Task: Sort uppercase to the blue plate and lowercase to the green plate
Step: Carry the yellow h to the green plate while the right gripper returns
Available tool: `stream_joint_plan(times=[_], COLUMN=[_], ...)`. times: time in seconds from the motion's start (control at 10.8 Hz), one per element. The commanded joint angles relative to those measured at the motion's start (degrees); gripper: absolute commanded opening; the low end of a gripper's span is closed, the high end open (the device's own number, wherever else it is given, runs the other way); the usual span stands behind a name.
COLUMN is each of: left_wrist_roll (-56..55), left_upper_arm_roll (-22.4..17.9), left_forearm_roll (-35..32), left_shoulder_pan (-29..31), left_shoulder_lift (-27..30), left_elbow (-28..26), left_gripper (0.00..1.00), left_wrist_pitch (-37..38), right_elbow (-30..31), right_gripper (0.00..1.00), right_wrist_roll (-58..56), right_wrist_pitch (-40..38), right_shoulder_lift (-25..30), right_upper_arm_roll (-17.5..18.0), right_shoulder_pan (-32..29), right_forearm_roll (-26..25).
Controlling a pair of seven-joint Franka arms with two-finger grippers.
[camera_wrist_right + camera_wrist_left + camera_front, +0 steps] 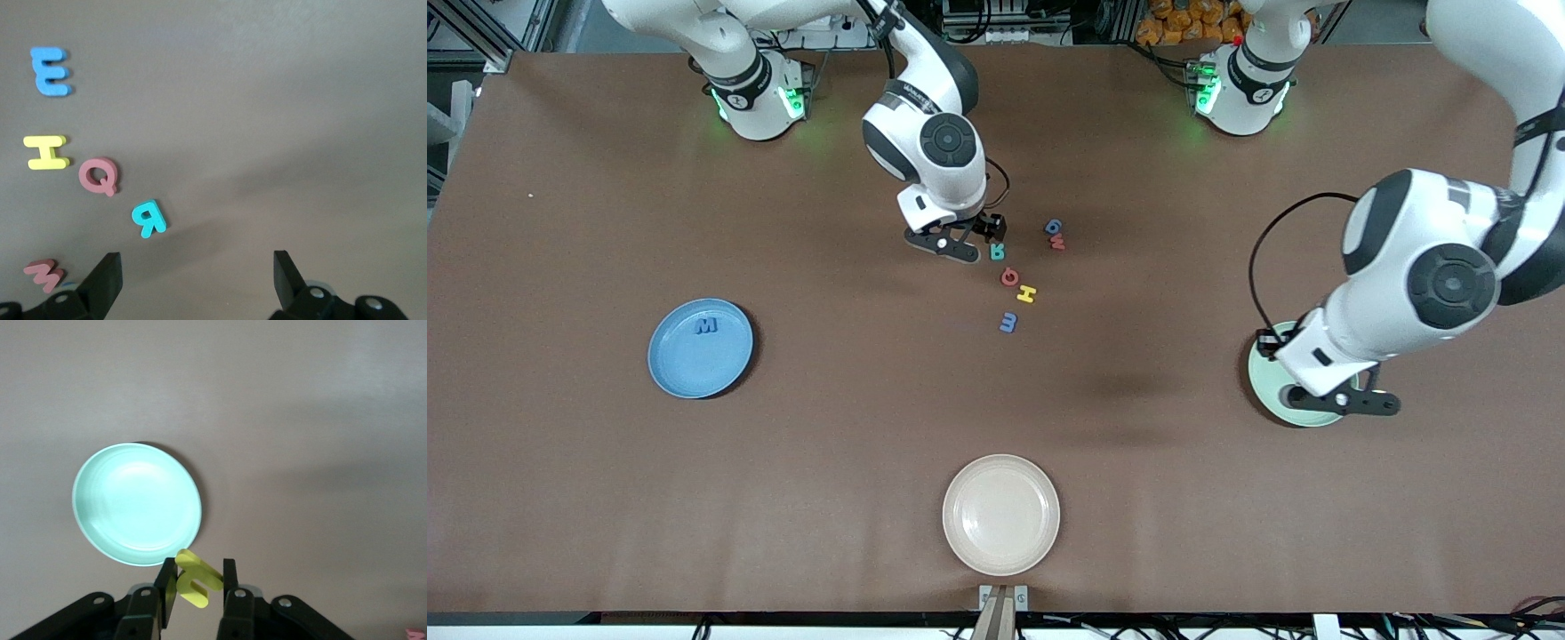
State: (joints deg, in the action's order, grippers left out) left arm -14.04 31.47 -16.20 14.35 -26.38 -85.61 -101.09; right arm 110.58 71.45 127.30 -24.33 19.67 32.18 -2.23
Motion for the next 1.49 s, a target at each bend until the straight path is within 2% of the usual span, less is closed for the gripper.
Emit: stream_joint_plan(times=[0.0,0.28,0.65,0.84,0.93,1.12,1.21,1.3,1.39], left_wrist_roll=[1.56,3.14,3.23,3.23,2.71,2.88,2.88,2.88,3.23], left_upper_arm_roll=[0.17,0.17,0.17,0.08,-0.01,-0.01,-0.01,0.08,0.08], left_forearm_roll=[-0.41,-0.41,-0.41,-0.41,-0.50,-0.76,-1.72,-3.21,-4.35], left_shoulder_pan=[3.04,6.21,10.17,10.44,11.66,11.84,11.58,11.49,11.14], left_shoulder_lift=[1.07,-1.20,-2.27,-2.88,-2.88,-4.02,-4.29,-4.55,-4.64], left_elbow=[-1.05,-1.58,-6.84,-10.61,-13.07,-13.28,-13.10,-12.92,-12.48], left_gripper=[0.00,0.00,0.00,0.00,0.00,0.00,0.52,0.61,1.00], left_wrist_pitch=[2.20,3.18,0.28,-5.14,-8.39,-10.09,-10.18,-10.18,-10.18], right_elbow=[0.16,0.16,-0.37,-0.54,-0.89,-0.90,-0.90,-0.90,-0.98], right_gripper=[1.00,1.00,1.00,0.99,0.93,0.83,0.80,0.80,0.79], right_wrist_roll=[4.04,6.41,8.88,8.97,8.97,8.97,8.97,8.97,8.97], right_wrist_pitch=[3.99,12.51,14.03,14.21,14.73,16.92,16.93,17.02,17.02], right_shoulder_lift=[-2.20,-7.39,-10.21,-11.09,-11.44,-12.23,-12.49,-12.67,-12.93], right_upper_arm_roll=[-0.16,-0.16,-0.16,-0.16,-0.16,-0.16,-0.07,-0.07,-0.07], right_shoulder_pan=[1.56,1.92,2.09,2.09,2.01,2.09,2.09,2.18,2.27], right_forearm_roll=[-2.51,-6.64,-12.70,-14.20,-14.12,-14.03,-14.03,-14.03,-14.03])
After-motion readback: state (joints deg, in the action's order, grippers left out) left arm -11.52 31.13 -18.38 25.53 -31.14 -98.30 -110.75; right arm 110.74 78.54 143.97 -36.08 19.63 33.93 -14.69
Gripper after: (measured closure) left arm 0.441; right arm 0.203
